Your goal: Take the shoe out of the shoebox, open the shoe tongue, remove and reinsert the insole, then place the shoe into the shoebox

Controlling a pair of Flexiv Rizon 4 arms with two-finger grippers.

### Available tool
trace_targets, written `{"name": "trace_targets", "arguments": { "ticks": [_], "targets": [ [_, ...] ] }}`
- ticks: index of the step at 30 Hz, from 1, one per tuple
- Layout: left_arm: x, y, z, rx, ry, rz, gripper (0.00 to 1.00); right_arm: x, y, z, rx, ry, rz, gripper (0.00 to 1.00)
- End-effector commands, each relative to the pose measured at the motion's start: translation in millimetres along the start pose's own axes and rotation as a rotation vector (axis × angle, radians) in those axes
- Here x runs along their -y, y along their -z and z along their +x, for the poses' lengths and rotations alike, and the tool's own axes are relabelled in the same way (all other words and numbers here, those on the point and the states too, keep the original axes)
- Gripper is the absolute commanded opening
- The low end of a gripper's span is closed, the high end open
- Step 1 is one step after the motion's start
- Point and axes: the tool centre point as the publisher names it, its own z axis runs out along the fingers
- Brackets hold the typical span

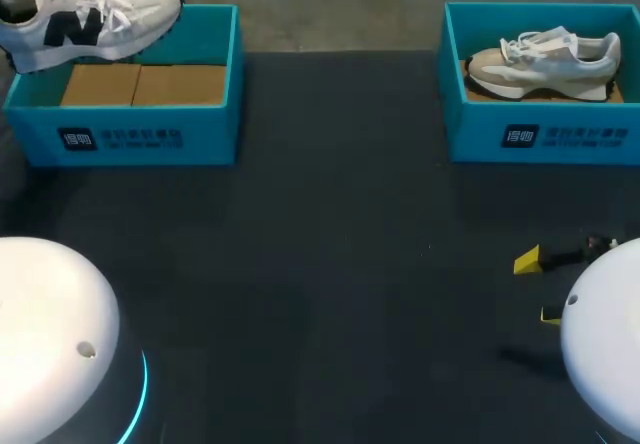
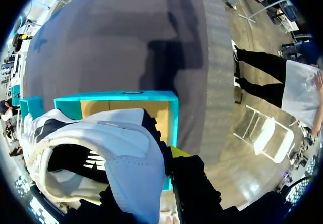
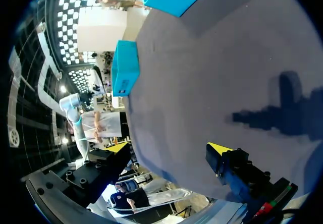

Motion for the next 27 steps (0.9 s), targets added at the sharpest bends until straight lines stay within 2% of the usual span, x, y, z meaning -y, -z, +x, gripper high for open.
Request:
{"name": "trace_targets", "arguments": {
  "ticks": [1, 15, 27],
  "targets": [
    [-1, 2, 0.0, 0.0, -0.002, 0.001, 0.0, 2.6, 1, 0.9, 0.003, 0.0, -0.004, 1.0],
    [-39, -26, -3.3, -0.008, -0.119, -0.022, 0.0, 2.6, 1, 0.9, 0.003, 0.0, -0.004, 1.0],
    [-44, -65, -6.6, -0.063, -0.195, 0.018, 0.0, 2.6, 1, 0.9, 0.003, 0.0, -0.004, 1.0]
  ]
}}
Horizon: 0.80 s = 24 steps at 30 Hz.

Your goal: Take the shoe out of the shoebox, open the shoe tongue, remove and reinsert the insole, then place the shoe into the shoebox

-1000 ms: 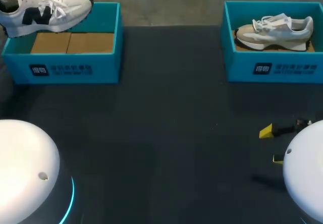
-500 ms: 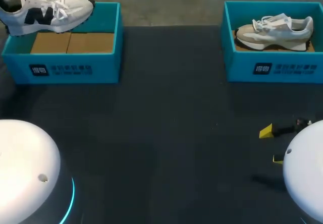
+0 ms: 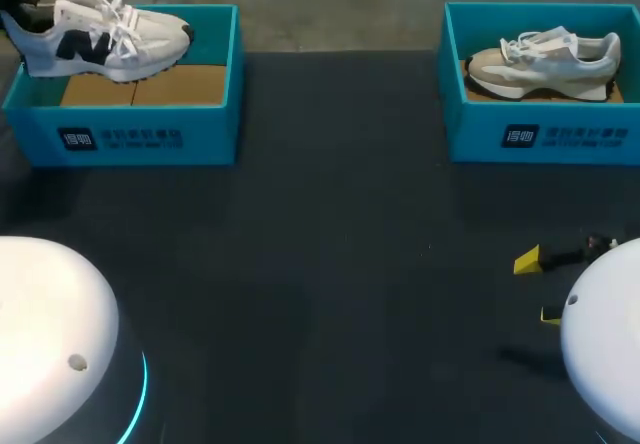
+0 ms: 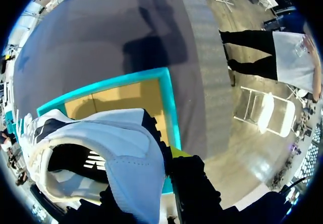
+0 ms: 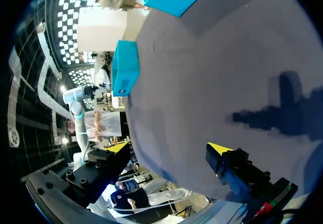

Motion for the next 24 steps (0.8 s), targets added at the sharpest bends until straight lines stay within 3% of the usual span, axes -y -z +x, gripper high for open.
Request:
{"name": "trace_targets", "arguments": {
  "ticks": [1, 24],
  "targets": [
    [-7, -15, -2.8, -0.006, 0.007, 0.013, 0.0, 2.6, 1, 0.9, 0.003, 0.0, -0.004, 1.0],
    [-11, -54, -12.1, -0.036, -0.012, 0.036, 0.0, 2.6, 1, 0.9, 0.003, 0.0, -0.004, 1.0]
  ]
}}
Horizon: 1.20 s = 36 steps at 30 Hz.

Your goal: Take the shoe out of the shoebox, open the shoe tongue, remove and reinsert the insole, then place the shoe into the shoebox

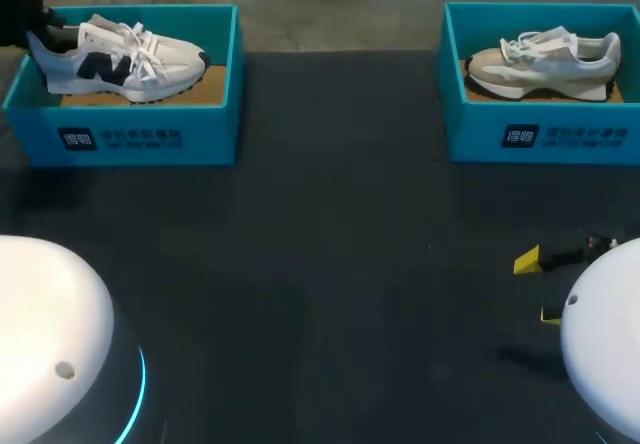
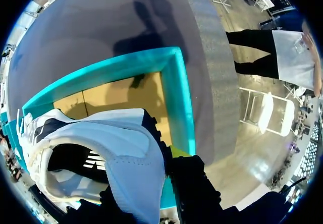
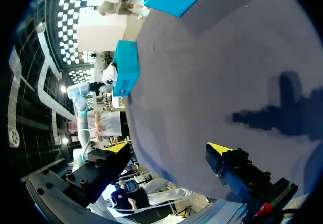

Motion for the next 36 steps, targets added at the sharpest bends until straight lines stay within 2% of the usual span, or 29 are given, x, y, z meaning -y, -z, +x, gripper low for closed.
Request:
{"name": "trace_targets", "arguments": {
  "ticks": [1, 13, 36],
  "targets": [
    [-3, -6, 0.1, -0.004, -0.002, 0.006, 0.0, 2.6, 1, 0.9, 0.003, 0.0, -0.004, 1.0],
    [-5, -26, -2.7, -0.007, -0.007, 0.032, 0.0, 2.6, 1, 0.9, 0.003, 0.0, -0.004, 1.0],
    [3, -65, -13.4, -0.041, -0.038, 0.059, 0.0, 2.6, 1, 0.9, 0.003, 0.0, -0.004, 1.0]
  ]
}}
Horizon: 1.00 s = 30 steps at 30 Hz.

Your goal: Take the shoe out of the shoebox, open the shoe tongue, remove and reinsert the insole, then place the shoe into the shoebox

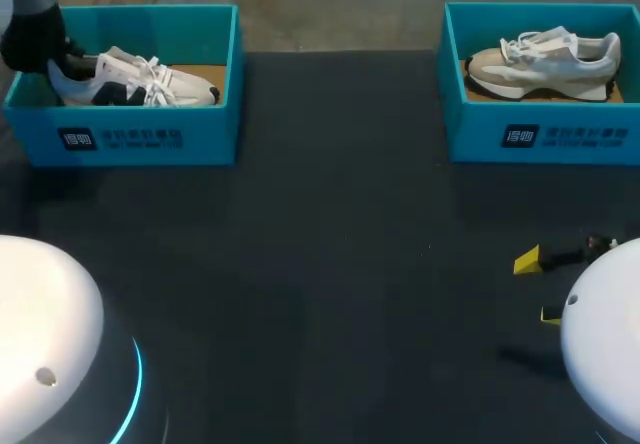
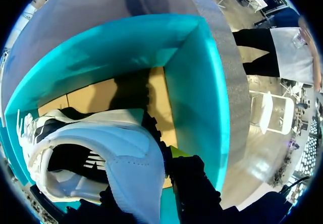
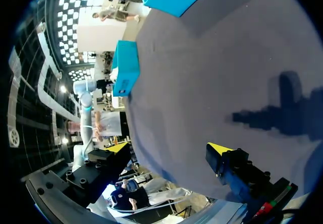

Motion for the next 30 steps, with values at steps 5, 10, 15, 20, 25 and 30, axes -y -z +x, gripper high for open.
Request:
{"name": "trace_targets", "arguments": {
  "ticks": [5, 10, 15, 20, 25, 30],
  "targets": [
    [2, -7, -1.3, 0.003, -0.002, 0.015, 0.0, 2.6, 1, 0.9, 0.003, 0.0, -0.004, 1.0],
    [8, -13, -3.1, 0.005, -0.007, 0.034, 0.0, 2.6, 1, 0.9, 0.003, 0.0, -0.004, 1.0],
    [12, -14, -6.0, 0.006, -0.011, 0.045, 0.0, 2.6, 1, 0.9, 0.003, 0.0, -0.004, 1.0],
    [16, -12, -4.3, 0.021, -0.002, 0.058, 0.0, 2.6, 1, 0.9, 0.003, 0.0, -0.004, 1.0],
    [21, -14, -4.2, 0.015, -0.006, 0.065, 0.0, 2.6, 1, 0.9, 0.003, 0.0, -0.004, 1.0],
    [27, -11, -3.6, 0.027, -0.004, 0.085, 0.0, 2.6, 1, 0.9, 0.003, 0.0, -0.004, 1.0]
  ]
}}
